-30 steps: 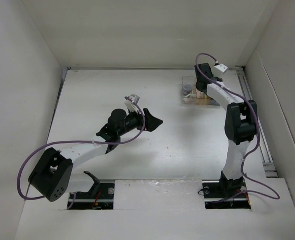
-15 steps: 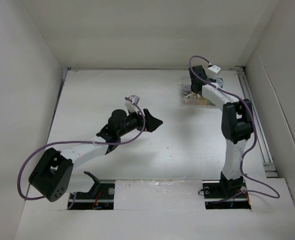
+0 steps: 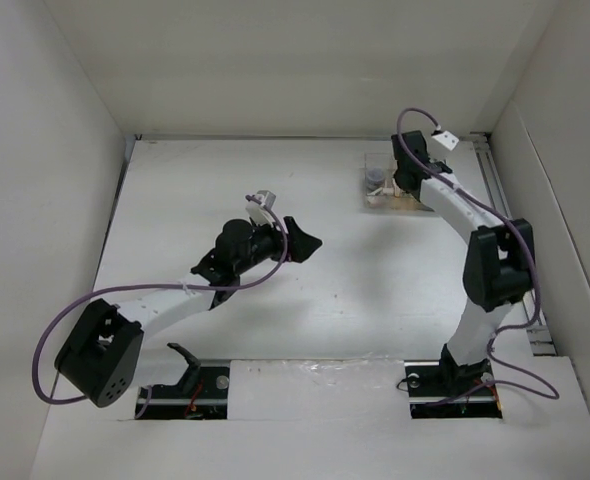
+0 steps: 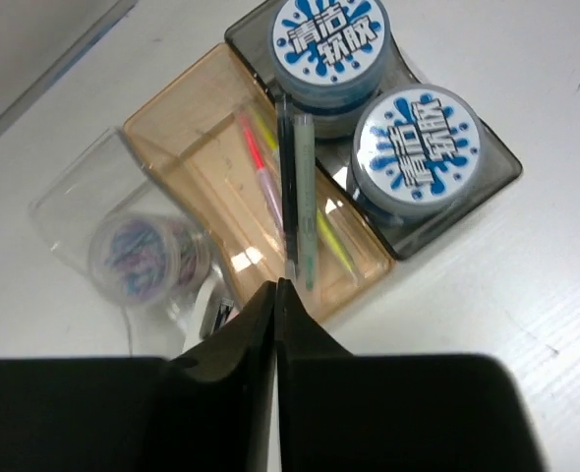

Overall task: Sort the stationery into containers
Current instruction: Reset both arms

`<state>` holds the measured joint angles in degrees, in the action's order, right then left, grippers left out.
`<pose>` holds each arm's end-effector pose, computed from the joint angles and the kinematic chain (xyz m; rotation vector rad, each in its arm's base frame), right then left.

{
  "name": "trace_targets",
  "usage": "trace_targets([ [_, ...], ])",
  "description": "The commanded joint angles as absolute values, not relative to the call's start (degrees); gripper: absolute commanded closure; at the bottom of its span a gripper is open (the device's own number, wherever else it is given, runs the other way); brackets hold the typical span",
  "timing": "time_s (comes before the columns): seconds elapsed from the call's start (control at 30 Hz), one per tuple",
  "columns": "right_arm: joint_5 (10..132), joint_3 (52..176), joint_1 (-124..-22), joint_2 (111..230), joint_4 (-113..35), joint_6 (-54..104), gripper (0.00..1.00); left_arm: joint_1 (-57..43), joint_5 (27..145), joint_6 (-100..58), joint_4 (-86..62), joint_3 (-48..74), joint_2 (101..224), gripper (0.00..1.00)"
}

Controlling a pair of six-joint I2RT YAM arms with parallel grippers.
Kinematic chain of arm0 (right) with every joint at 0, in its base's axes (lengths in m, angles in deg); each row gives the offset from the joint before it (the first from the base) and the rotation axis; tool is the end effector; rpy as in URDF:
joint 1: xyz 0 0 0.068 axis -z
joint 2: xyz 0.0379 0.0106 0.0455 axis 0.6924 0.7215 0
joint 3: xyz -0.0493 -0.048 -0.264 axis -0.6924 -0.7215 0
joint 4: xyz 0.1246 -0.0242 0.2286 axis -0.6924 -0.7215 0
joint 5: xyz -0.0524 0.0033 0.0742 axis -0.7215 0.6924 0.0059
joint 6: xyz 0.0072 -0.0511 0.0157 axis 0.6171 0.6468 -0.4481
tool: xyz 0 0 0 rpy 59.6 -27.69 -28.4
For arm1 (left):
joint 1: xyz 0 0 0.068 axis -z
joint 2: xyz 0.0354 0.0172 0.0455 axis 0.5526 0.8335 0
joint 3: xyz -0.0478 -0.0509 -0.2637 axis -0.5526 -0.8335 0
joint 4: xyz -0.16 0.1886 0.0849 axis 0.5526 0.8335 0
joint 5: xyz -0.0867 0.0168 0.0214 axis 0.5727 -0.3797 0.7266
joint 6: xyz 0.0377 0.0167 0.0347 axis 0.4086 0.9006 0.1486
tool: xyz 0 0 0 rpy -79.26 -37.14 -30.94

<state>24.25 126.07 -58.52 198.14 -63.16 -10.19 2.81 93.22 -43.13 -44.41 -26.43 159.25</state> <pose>0.4177 0.0863 0.2600 0.8074 2.0132 -0.2562 0.2144 -0.1699 0.2475 0.2689 1.7609 -1.1319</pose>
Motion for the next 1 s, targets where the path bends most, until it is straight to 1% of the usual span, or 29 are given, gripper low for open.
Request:
trace_targets([
  [0.0, 31.45, 119.69, -58.41, 188.48, -58.33, -15.05, 1.00, 2.84, 91.23, -42.61, -45.22, -26.68, 155.41, 0.00],
  [0.03, 37.31, 113.75, -58.41, 185.94, -56.13, -15.58, 1.00, 2.84, 90.53, -42.61, -45.22, -27.20, 154.79, 0.00],
  [0.07, 40.15, 110.56, -58.41, 180.34, -51.07, -15.58, 1.00, 2.84, 89.82, -42.61, -45.22, -27.21, 154.09, 0.00],
  [0.13, 45.77, 104.58, -59.37, 174.60, -46.47, -17.16, 1.00, 2.84, 86.68, -42.61, -44.69, -28.35, 151.81, 0.00],
  [0.17, 46.50, 100.29, -60.95, 172.05, -44.27, -17.17, 1.00, 2.84, 85.52, -42.61, -44.08, -28.35, 151.01, 0.00],
  [0.2, 46.51, 98.59, -62.01, 167.59, -44.25, -18.12, 0.94, 2.84, 84.29, -42.61, -44.08, -28.87, 150.14, 0.00],
  [0.3, 48.35, 93.33, -66.31, 160.02, -43.63, -18.13, 0.71, 2.84, 78.84, -43.66, -41.45, -29.49, 146.53, 0.00],
  [0.33, 49.13, 92.17, -67.28, 158.33, -43.63, -18.13, 0.59, 2.84, 77.35, -44.19, -40.83, -30.02, 145.65, 0.00],
  [0.37, 50.10, 91.03, -69.38, 156.66, -44.33, -18.13, 0.53, 2.84, 73.51, -44.89, -38.82, -30.02, 144.16, 0.00],
  [0.43, 52.03, 86.90, -71.50, 152.19, -44.33, -18.13, 0.40, 2.31, 70.58, -46.64, -36.70, -30.02, 143.53, 0.00],
  [0.47, 52.56, 85.58, -72.64, 150.94, -45.12, -19.09, 0.32, 2.31, 67.09, -47.70, -33.82, -29.50, 142.84, 0.00],
  [0.5, 51.87, 84.26, -75.35, 149.89, -45.91, -19.97, 0.31, 2.31, 66.01, -48.49, -32.75, -29.49, 142.83, 0.00],
  [0.53, 51.08, 81.81, -77.99, 147.96, -47.22, -20.50, 0.00, 2.31, 65.39, -48.50, -32.04, -28.89, 142.83, 0.00],
  [0.6, 49.51, 79.95, -79.32, 146.28, -49.42, -22.61, 0.00, 2.31, 64.77, -48.50, -31.42, -28.88, 142.22, 0.00],
  [0.63, 48.88, 78.38, -81.85, 145.49, -51.43, -23.14, 0.00, 2.31, 65.38, -48.50, -31.42, -28.88, 142.22, 0.00],
  [0.73, 46.78, 76.34, -85.21, 142.59, -53.82, -24.81, 0.00, 2.31, 67.75, -47.45, -33.87, -29.41, 141.69, 0.00],
  [0.97, 44.05, 74.23, -88.91, 137.49, -55.15, -27.10, 0.00, 2.31, 69.60, -45.78, -35.02, -30.63, 139.84, 0.00],
])
